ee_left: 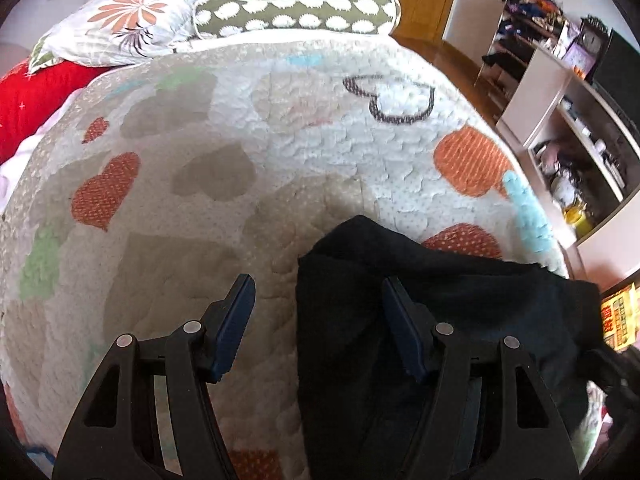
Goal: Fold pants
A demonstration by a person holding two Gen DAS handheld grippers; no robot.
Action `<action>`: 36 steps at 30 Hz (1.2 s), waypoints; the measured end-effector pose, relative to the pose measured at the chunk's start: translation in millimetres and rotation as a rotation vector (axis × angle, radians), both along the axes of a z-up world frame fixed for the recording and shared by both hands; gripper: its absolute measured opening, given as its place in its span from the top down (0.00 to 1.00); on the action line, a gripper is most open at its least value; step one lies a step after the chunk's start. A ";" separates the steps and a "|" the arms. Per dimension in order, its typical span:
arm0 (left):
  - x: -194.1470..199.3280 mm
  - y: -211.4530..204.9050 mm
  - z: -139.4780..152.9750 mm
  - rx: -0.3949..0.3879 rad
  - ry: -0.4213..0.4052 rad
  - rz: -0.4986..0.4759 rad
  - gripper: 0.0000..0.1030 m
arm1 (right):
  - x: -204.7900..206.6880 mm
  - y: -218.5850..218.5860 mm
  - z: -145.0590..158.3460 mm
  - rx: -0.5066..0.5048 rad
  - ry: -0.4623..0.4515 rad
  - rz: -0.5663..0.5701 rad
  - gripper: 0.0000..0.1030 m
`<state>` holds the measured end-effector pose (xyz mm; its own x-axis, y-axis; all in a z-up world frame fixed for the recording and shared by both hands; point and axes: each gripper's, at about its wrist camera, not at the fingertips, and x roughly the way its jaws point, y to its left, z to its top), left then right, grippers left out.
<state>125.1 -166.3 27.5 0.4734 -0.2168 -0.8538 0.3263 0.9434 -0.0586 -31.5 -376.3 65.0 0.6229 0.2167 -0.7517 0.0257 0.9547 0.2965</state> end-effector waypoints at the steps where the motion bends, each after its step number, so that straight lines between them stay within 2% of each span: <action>1: 1.4 -1.8 -3.7 0.008 -0.003 0.000 0.36 | -0.8 -1.4 0.1 0.002 -0.001 -0.003 0.90; 13: -0.4 1.5 -3.3 -0.031 -0.005 0.008 0.36 | 1.6 11.3 -11.4 -0.112 0.038 -0.019 0.90; 19: -20.6 11.4 21.4 -0.083 -0.041 0.005 0.36 | -4.1 14.8 0.7 -0.148 0.021 -0.035 0.90; 26: -61.7 10.5 47.7 -0.120 -0.092 -0.059 0.36 | -21.2 13.1 19.8 -0.157 -0.012 -0.065 0.89; 36: -109.7 1.0 50.8 -0.046 -0.189 -0.076 0.36 | -36.2 17.5 27.6 -0.153 -0.015 -0.086 0.86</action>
<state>15.3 -165.4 78.3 0.6052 -0.2946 -0.7395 0.4054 0.9136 -0.0321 -67.7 -358.8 92.6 0.6456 0.0453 -0.7623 0.1064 0.9832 0.1485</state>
